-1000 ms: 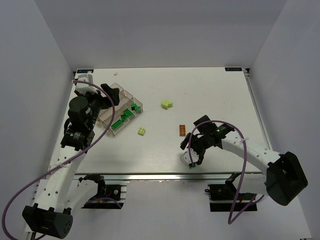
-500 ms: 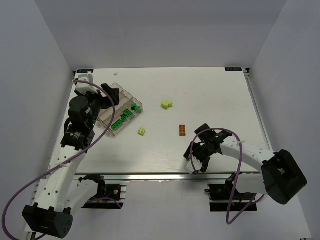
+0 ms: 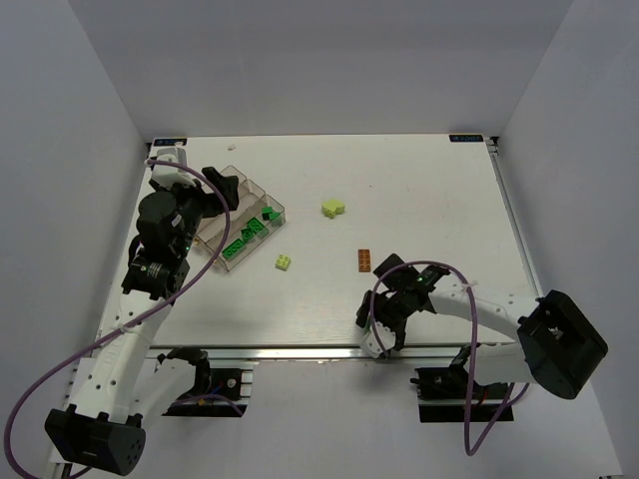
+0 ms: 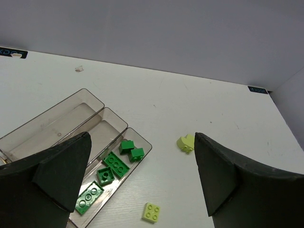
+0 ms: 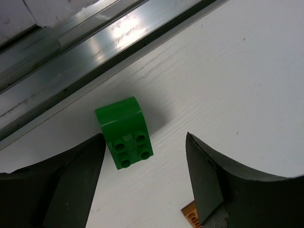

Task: Sort the legos into containers by color

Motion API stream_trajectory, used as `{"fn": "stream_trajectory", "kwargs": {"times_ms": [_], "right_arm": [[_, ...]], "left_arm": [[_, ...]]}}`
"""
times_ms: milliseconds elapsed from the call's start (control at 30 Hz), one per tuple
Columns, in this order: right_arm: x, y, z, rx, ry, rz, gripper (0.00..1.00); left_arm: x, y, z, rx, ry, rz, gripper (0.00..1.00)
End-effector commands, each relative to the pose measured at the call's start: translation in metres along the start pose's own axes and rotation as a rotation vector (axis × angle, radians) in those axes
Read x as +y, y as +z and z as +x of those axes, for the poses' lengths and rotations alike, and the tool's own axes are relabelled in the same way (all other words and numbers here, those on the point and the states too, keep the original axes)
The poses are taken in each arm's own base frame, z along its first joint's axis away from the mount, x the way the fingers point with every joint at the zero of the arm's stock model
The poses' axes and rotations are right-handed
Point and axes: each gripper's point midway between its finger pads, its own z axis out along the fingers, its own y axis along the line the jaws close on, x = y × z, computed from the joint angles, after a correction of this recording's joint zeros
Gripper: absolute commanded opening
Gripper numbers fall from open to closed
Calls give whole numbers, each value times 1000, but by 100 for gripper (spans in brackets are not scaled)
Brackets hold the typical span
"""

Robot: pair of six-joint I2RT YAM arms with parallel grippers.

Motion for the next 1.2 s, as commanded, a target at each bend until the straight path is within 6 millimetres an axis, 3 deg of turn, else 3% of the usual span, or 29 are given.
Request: {"fn": "stream_trajectory", "kwargs": {"times_ms": [0,167,467,767,900,1167], "right_arm": [[22,13,-2,-6,23,-104,74],[29,20,0,8,42,-166,69],[32,27,5,14,126,-203,45],[31,30,10,33,172,-189,28],[9,25,10,38,209,-106,19],[-86,-10,16,68,260,217,3]], "left_arm": [[-2,0,1,0,8,10,98],[-3,-1,-1,-7,8,12,98],[-2,-1,-1,-5,9,8,98],[-2,0,1,-2,10,9,98],[-2,0,2,1,11,8,98],[-2,-1,-1,-6,11,7,98]]}}
